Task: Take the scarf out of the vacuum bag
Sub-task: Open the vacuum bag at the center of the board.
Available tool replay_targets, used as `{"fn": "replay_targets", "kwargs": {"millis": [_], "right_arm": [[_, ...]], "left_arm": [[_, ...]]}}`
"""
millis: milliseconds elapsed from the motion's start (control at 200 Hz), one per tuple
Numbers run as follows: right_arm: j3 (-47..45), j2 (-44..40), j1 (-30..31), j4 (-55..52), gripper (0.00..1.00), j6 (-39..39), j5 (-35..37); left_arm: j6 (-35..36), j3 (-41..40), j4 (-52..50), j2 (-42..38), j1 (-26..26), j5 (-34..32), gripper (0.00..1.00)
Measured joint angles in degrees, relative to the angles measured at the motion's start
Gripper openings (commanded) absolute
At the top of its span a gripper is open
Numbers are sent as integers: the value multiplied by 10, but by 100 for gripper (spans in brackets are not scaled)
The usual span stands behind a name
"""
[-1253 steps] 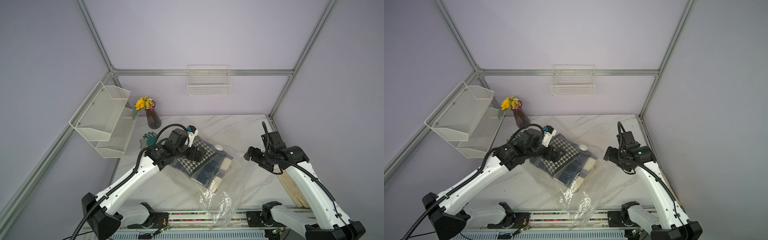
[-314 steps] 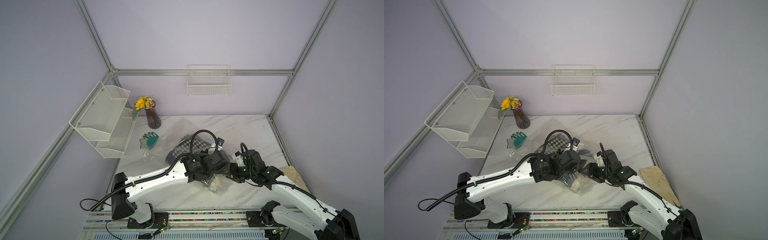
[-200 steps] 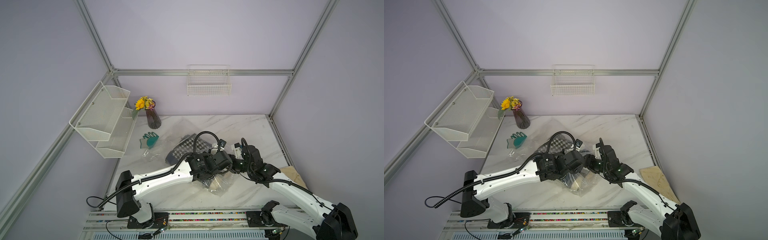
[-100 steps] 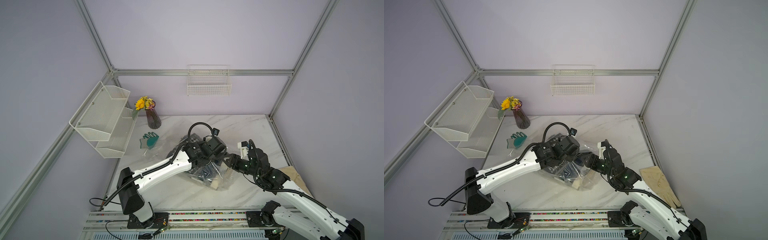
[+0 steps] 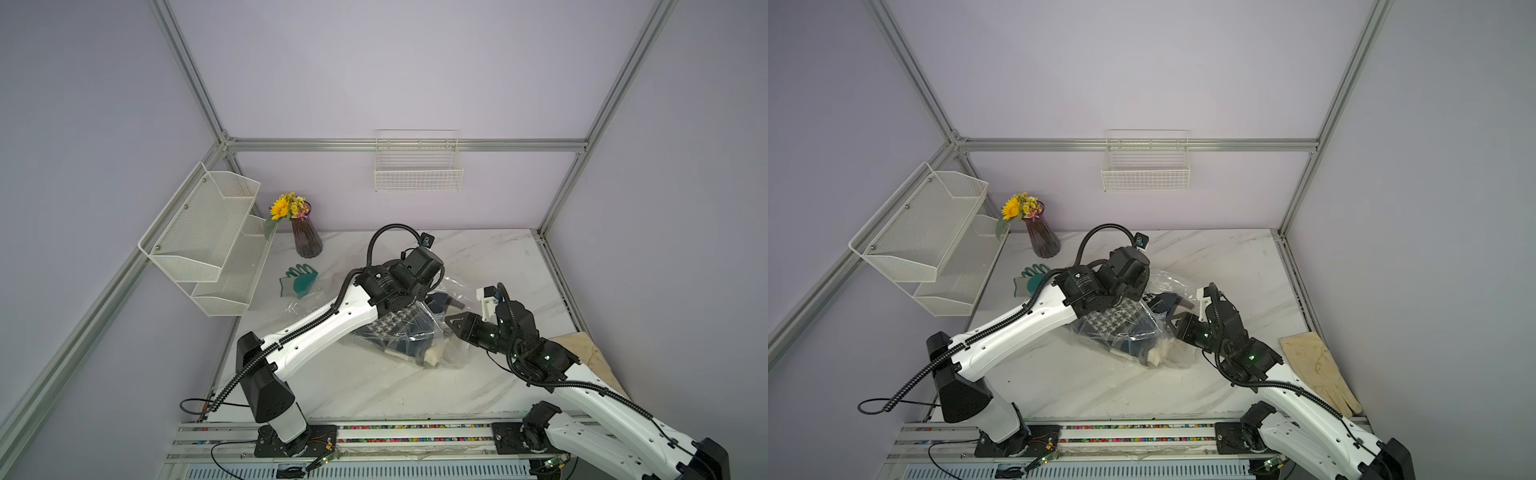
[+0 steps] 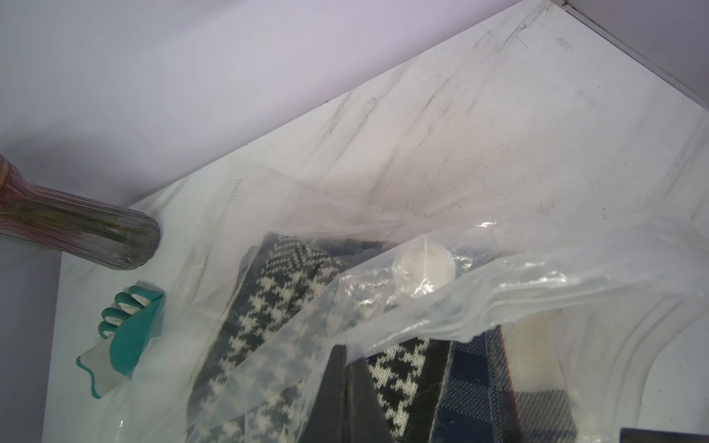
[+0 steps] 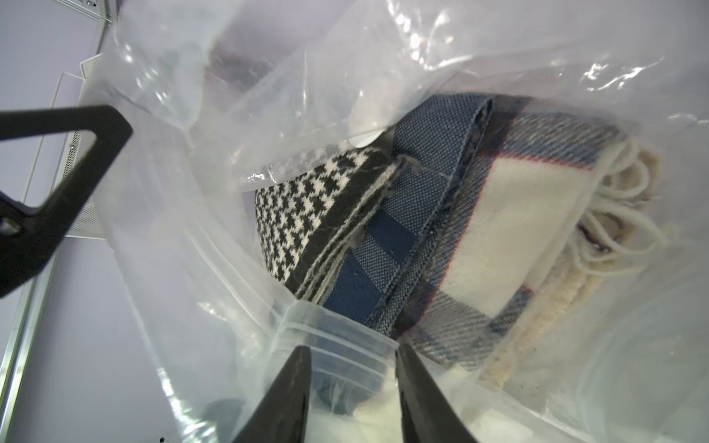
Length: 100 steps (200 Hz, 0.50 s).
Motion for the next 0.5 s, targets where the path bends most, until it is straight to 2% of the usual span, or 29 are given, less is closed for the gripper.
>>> {"fn": "replay_targets", "kwargs": {"millis": [210,500], "right_arm": [[4,27,0,-3,36,-6,-1],[74,112,1,-23,35,-37,-3]], "left_arm": [[37,45,0,29,23,4,0],[55,64,0,28,33,8,0]]}}
